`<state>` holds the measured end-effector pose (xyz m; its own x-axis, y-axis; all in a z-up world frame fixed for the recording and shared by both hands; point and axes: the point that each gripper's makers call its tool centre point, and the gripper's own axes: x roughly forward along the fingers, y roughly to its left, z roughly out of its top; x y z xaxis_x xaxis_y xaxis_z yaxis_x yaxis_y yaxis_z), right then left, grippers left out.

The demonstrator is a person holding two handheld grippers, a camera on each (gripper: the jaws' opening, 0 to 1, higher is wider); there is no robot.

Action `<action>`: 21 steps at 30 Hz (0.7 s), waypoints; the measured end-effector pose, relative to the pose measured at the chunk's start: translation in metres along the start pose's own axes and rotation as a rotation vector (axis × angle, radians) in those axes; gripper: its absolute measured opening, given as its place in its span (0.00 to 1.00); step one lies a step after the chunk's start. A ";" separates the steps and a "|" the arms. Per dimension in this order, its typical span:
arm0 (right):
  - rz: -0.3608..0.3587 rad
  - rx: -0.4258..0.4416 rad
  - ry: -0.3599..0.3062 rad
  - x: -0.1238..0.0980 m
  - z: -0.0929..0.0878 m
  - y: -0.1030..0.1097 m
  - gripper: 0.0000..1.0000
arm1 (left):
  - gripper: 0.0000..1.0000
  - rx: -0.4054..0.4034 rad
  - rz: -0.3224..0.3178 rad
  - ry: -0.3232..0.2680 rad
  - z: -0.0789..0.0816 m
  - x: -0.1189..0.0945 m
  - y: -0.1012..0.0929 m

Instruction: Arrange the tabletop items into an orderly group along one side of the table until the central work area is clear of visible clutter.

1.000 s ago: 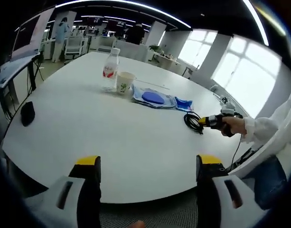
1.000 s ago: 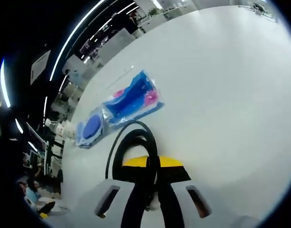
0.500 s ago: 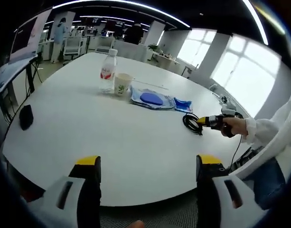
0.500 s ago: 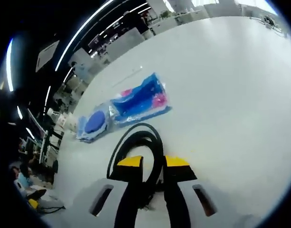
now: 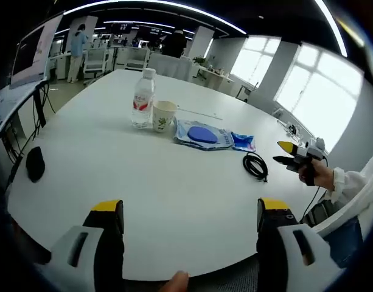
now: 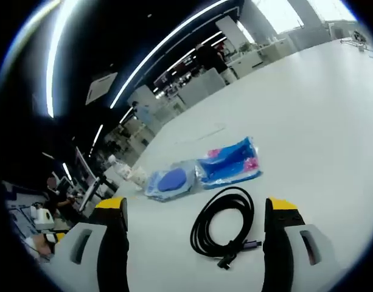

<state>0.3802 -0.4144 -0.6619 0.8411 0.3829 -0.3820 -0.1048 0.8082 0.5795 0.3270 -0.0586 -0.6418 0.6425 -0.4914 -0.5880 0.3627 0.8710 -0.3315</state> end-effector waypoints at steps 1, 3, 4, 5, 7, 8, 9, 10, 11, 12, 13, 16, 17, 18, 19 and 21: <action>-0.004 -0.047 0.023 -0.006 -0.004 0.002 0.94 | 0.94 0.016 0.000 0.011 0.002 0.002 0.003; -0.019 -0.082 0.083 -0.016 -0.017 0.007 0.96 | 0.95 0.039 0.018 0.036 0.005 0.005 0.011; -0.022 -0.114 0.134 -0.023 -0.027 0.011 0.97 | 0.96 0.055 0.021 0.052 0.006 0.007 0.015; -0.036 -0.142 0.177 -0.028 -0.034 0.011 0.99 | 0.97 0.060 0.020 0.056 0.007 0.008 0.016; -0.064 -0.241 0.218 -0.041 -0.042 0.014 1.00 | 0.97 0.070 0.009 0.059 0.012 0.010 0.019; -0.078 -0.253 0.225 -0.046 -0.044 0.015 1.00 | 0.97 0.073 0.002 0.063 0.013 0.011 0.021; -0.079 -0.238 0.250 -0.051 -0.049 0.017 1.00 | 0.97 0.079 -0.008 0.069 0.015 0.012 0.022; -0.081 -0.216 0.257 -0.055 -0.051 0.020 1.00 | 0.97 0.086 -0.014 0.073 0.017 0.013 0.022; -0.089 -0.191 0.255 -0.062 -0.053 0.023 1.00 | 0.96 0.100 -0.019 0.084 0.018 0.015 0.023; -0.090 -0.180 0.251 -0.066 -0.053 0.025 1.00 | 0.95 0.111 -0.017 0.099 0.017 0.017 0.026; -0.096 -0.177 0.237 -0.071 -0.052 0.027 1.00 | 0.95 0.127 -0.007 0.136 0.014 0.017 0.029; -0.124 -0.180 0.232 -0.081 -0.051 0.029 1.00 | 0.95 0.132 -0.033 0.128 0.017 0.019 0.025; -0.137 -0.179 0.231 -0.085 -0.052 0.030 1.00 | 0.95 0.126 -0.055 0.127 0.018 0.020 0.021; -0.140 -0.177 0.230 -0.086 -0.052 0.030 1.00 | 0.95 0.129 -0.064 0.127 0.018 0.020 0.019; -0.142 -0.178 0.221 -0.090 -0.052 0.033 1.00 | 0.95 0.138 -0.071 0.129 0.018 0.020 0.018; -0.150 -0.182 0.220 -0.092 -0.053 0.037 1.00 | 0.94 0.151 -0.080 0.136 0.017 0.020 0.017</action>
<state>0.2706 -0.3964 -0.6437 0.7218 0.3244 -0.6114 -0.0978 0.9223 0.3740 0.3571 -0.0537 -0.6467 0.5142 -0.5451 -0.6622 0.5120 0.8145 -0.2729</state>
